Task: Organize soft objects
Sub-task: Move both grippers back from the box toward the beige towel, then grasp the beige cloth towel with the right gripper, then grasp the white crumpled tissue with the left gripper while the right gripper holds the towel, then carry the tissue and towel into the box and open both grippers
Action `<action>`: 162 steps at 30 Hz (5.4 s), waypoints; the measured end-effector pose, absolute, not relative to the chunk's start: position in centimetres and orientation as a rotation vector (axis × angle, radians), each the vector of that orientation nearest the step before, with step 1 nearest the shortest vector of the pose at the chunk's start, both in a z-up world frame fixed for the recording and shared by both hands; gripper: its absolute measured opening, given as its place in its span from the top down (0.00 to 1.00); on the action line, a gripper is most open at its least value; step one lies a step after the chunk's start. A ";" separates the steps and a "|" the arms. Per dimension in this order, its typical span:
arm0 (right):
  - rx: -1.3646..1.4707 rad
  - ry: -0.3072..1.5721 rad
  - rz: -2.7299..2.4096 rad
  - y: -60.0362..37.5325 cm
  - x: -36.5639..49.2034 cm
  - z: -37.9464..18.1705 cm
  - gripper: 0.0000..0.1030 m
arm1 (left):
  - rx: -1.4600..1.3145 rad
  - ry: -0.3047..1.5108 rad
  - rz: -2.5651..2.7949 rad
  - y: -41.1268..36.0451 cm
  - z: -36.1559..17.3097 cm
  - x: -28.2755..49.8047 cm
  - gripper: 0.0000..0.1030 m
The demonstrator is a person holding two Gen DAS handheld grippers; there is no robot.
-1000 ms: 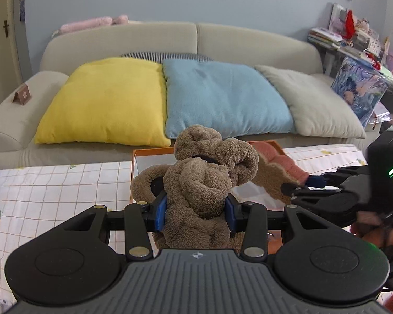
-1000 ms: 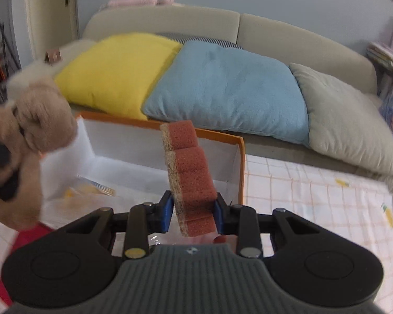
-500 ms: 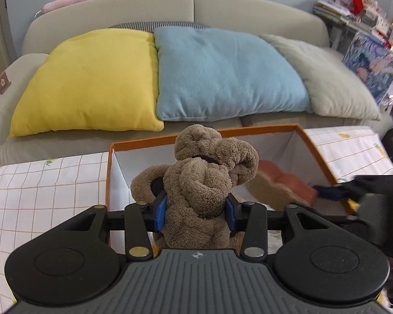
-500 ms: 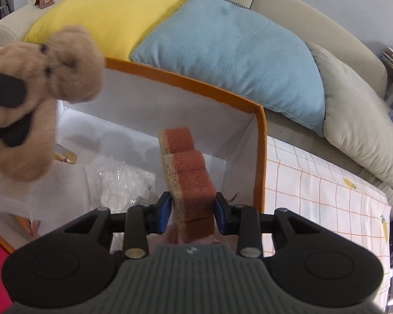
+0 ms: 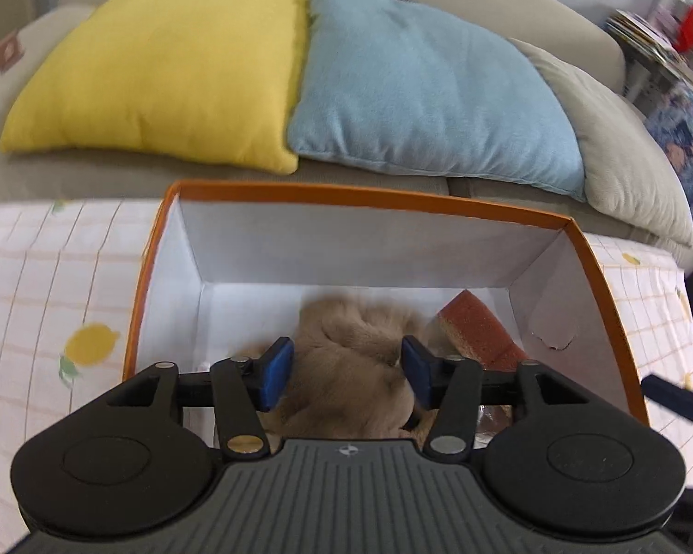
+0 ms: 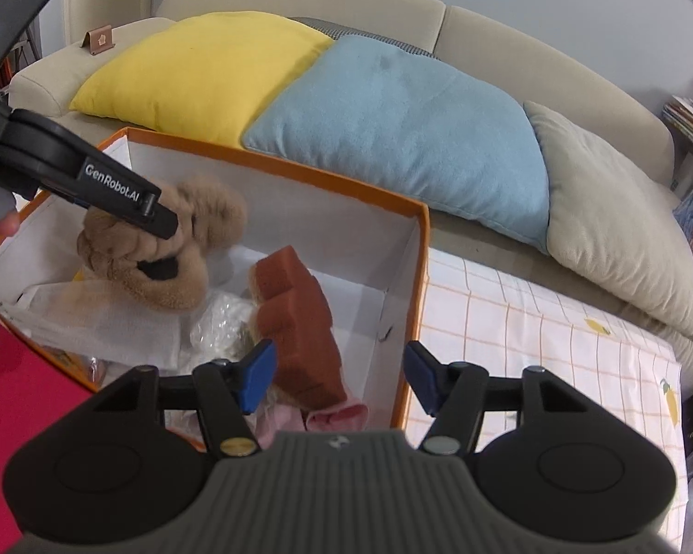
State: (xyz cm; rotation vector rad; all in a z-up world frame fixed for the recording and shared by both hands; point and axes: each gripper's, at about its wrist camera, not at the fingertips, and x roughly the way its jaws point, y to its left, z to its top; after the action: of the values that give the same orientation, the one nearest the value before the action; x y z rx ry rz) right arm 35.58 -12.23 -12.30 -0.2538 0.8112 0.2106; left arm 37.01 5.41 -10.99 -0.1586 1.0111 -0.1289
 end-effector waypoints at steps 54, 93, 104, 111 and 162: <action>0.271 1.118 0.095 -19.5 13.2 -20.3 0.05 | 0.035 0.962 -0.315 0.3 -11.9 7.4 0.31; -0.056 0.999 0.320 -15.1 12.4 -18.5 0.89 | 0.159 0.960 -0.382 -2.0 -12.3 7.9 0.36; 0.128 0.874 0.086 -22.6 12.8 -16.2 0.89 | 0.632 0.736 -0.490 -7.9 -10.7 11.5 0.32; 0.260 0.931 0.075 -24.6 15.0 -19.1 0.88 | 0.797 0.746 -0.576 -11.2 -11.6 15.9 0.18; 0.170 0.792 0.211 -20.2 9.0 -13.1 0.88 | 0.053 0.894 -0.319 -0.1 -8.0 7.8 0.88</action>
State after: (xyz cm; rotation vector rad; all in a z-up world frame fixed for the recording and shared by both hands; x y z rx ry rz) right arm 8.96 -20.15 -13.14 0.1698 0.7923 0.2112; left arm 7.79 -0.14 -8.05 0.0528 0.8939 -0.3193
